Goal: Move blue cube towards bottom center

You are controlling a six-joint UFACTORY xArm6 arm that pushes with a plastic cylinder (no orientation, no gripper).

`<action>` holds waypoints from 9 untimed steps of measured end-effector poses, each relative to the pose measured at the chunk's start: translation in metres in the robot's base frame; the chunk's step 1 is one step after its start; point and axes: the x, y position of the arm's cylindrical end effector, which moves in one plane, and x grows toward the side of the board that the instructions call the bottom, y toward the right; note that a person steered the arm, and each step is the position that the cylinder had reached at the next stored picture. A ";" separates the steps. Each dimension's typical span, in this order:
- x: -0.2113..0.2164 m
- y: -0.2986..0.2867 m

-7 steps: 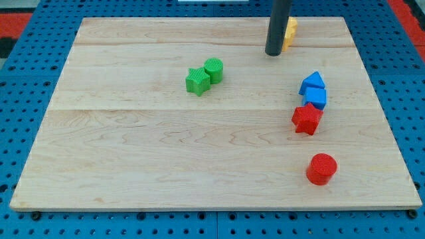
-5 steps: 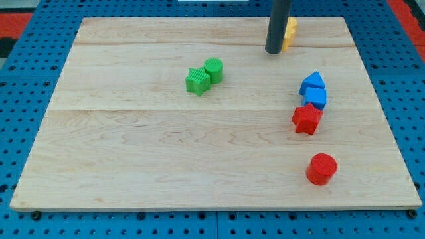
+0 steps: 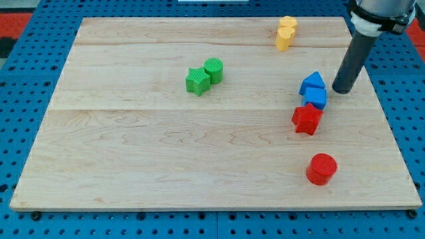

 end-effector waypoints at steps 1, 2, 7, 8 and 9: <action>0.008 -0.018; 0.014 -0.041; 0.068 -0.148; 0.068 -0.218; 0.072 -0.288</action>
